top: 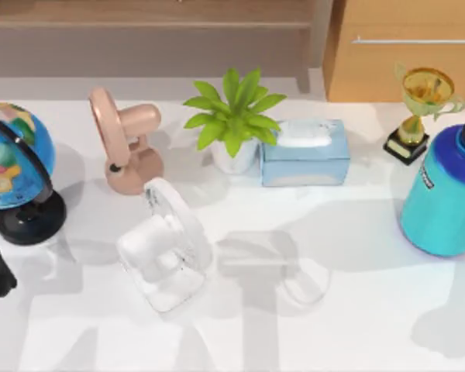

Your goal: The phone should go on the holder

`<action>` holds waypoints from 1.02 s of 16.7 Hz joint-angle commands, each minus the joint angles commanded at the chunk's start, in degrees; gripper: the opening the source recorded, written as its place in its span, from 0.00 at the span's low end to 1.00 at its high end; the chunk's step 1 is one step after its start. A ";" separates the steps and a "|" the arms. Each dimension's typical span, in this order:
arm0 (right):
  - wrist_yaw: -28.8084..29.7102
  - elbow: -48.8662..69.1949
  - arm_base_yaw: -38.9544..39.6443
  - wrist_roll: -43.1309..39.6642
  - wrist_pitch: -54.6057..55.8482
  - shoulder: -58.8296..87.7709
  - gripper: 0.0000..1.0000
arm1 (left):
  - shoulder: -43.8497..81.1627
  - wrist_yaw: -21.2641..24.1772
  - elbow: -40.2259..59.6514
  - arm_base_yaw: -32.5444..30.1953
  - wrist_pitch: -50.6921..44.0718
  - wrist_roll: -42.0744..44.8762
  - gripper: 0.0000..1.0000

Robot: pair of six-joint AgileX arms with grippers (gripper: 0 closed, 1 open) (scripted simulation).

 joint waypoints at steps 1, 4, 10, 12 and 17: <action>-0.57 -0.66 -1.61 -1.47 -0.01 0.53 0.00 | 0.00 0.00 0.00 0.00 0.00 0.00 1.00; -1.76 -1.92 -4.93 -4.54 -0.08 1.79 0.00 | 0.00 0.00 0.00 0.00 0.00 0.00 1.00; -2.12 -2.33 -6.01 -5.57 -0.11 2.19 0.00 | 0.00 0.00 0.00 0.00 0.00 0.00 1.00; -2.06 -2.18 -5.77 -5.45 -0.17 1.98 0.00 | 0.00 0.00 0.00 0.00 0.00 0.00 1.00; -3.16 -1.79 -5.95 -4.89 4.12 1.43 0.00 | 0.00 0.00 0.00 0.00 0.00 0.00 1.00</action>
